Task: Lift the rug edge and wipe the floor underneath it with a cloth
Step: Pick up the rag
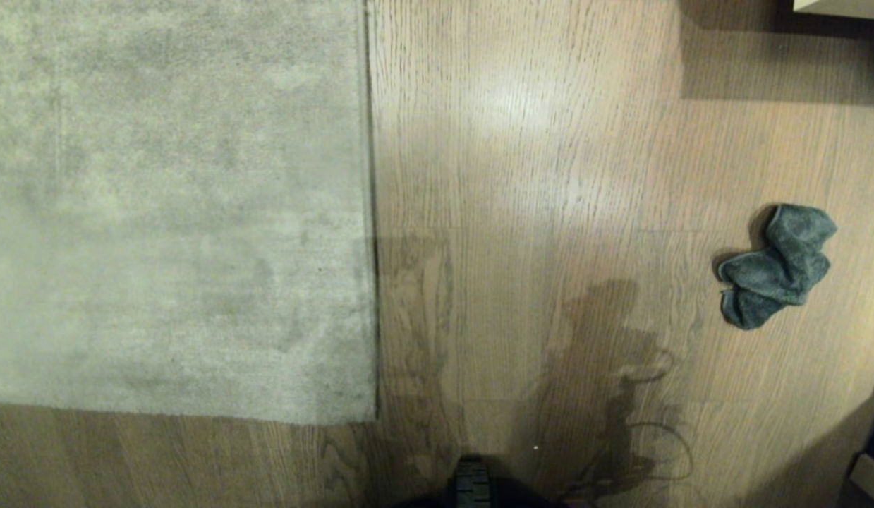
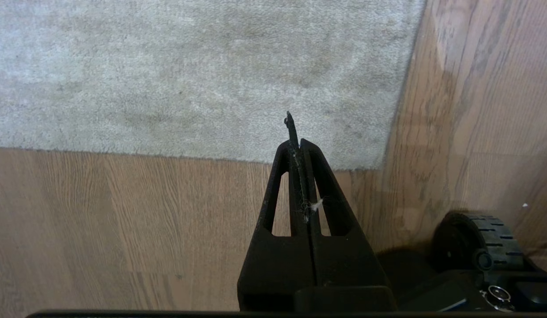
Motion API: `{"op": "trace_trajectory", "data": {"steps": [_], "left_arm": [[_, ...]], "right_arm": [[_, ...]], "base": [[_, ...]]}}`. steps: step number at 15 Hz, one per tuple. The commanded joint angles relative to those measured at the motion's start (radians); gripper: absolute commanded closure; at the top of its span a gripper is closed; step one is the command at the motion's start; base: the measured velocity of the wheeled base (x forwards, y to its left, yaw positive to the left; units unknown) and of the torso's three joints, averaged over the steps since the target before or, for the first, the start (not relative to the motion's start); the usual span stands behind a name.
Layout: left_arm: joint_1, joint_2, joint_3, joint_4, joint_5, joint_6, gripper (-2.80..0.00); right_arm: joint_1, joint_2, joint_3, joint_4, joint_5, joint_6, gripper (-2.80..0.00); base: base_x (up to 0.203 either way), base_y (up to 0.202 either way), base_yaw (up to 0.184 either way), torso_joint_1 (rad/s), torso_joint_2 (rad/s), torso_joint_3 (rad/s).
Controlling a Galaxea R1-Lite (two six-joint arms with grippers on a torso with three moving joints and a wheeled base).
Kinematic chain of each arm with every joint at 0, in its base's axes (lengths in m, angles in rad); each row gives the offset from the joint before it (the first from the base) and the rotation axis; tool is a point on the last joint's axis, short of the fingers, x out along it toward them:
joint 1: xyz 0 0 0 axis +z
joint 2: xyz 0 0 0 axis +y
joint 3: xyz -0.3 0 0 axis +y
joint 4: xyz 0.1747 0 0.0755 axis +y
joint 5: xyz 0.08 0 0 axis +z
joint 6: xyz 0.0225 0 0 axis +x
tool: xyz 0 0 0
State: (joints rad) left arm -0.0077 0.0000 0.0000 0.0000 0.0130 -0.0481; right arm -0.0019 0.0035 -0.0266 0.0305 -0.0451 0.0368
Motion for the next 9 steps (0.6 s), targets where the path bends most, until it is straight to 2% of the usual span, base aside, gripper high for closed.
{"op": "trace_trajectory", "data": {"steps": [1,9], "left_arm": [[0.0,0.0,0.0,0.0,0.001,-0.001,0.0],[0.0,0.0,0.0,0.0,0.001,-0.001,0.0]], "right_arm": [[0.002,0.041,-0.051,0.019,-0.003,-0.001,0.0],[0.05,0.281,-0.215,0.026,0.014,0.001,0.0]], "base": [[0.0,0.0,0.0,0.0,0.0,0.0],[0.0,0.0,0.0,0.0,0.0,0.0]]}}
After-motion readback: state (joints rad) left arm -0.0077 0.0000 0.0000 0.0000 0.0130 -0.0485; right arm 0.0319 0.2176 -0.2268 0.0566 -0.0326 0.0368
